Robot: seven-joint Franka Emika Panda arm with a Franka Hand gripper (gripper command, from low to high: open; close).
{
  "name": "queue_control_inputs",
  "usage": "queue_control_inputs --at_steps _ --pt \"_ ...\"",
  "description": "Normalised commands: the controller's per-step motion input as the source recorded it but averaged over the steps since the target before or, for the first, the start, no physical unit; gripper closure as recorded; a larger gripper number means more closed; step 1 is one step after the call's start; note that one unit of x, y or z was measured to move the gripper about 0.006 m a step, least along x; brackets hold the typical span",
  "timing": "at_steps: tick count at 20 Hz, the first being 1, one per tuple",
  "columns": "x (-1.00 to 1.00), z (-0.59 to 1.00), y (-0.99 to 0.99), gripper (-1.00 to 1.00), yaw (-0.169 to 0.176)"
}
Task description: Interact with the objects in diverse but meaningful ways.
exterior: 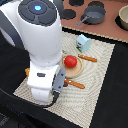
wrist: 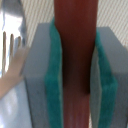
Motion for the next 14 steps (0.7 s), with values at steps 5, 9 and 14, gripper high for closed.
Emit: queue_control_inputs --at_steps 5,9,14 --pt "-0.33 0.53 0.64 1.0 -0.074" --pt "-0.33 0.74 0.68 1.0 -0.059" --pt "-0.54 0.44 0.62 1.0 -0.018"
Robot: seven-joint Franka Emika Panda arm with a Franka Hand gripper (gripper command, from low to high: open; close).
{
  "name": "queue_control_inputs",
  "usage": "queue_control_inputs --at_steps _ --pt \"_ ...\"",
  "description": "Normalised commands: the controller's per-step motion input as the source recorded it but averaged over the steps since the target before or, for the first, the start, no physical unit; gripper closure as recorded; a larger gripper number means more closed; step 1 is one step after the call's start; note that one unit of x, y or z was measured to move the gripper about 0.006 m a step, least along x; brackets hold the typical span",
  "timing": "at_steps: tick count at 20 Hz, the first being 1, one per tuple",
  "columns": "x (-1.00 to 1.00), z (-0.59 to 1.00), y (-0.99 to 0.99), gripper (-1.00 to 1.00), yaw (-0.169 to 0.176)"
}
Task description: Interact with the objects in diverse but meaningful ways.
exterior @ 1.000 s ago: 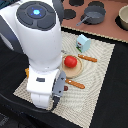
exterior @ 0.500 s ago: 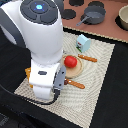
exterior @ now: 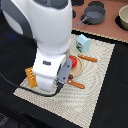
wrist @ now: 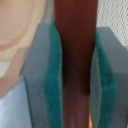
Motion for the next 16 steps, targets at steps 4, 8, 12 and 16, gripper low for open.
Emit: queue_control_inputs --at_steps 4,8,12,16 --pt "-0.69 0.25 0.61 1.0 0.0" --pt "-0.76 0.17 0.56 1.0 0.0" --pt "-0.92 -0.02 0.43 1.0 -0.001" --pt "-0.97 -0.14 0.3 1.0 0.0"
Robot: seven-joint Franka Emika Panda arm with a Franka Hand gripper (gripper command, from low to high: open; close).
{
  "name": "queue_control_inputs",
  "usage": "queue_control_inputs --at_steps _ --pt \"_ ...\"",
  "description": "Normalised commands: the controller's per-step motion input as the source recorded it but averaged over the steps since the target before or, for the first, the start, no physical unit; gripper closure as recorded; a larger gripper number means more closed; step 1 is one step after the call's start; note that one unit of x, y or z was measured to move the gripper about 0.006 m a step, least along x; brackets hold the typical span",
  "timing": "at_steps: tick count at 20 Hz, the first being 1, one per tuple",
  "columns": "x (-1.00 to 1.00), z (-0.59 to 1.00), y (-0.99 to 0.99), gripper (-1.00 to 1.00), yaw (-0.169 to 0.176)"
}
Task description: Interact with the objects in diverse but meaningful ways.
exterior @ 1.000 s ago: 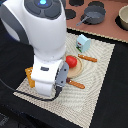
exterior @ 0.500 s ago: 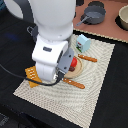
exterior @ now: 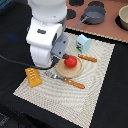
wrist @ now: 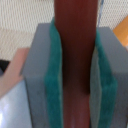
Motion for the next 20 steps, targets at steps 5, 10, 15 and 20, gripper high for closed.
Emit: queue_control_inputs --at_steps 5,10,15,20 --pt "-0.95 -0.25 0.27 1.0 0.0" --pt "-1.0 -0.36 0.21 1.0 0.0" --pt "-1.0 -0.5 0.12 1.0 0.0" --pt "-0.95 -0.55 0.14 1.0 0.0"
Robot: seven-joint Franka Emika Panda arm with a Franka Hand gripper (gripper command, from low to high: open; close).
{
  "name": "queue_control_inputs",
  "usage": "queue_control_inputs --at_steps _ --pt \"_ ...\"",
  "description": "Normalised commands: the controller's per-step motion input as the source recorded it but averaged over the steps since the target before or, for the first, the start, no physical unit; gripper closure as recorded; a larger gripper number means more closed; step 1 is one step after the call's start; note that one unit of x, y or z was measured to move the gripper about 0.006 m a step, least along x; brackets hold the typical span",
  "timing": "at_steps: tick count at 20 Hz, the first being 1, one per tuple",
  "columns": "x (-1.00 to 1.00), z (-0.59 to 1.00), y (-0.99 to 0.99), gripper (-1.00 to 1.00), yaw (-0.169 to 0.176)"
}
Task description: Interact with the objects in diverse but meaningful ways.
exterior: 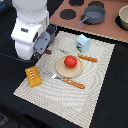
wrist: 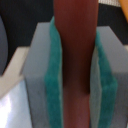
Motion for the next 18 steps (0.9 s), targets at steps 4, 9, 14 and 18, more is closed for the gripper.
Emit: queue_control_inputs --at_steps 4,9,14,18 --pt "-0.87 -0.57 0.15 1.0 0.0" --pt "-0.58 -0.4 0.23 1.0 0.0" --pt "-0.1 -0.03 0.29 -1.0 -0.025" --pt "0.28 0.47 0.46 -1.0 -0.051"
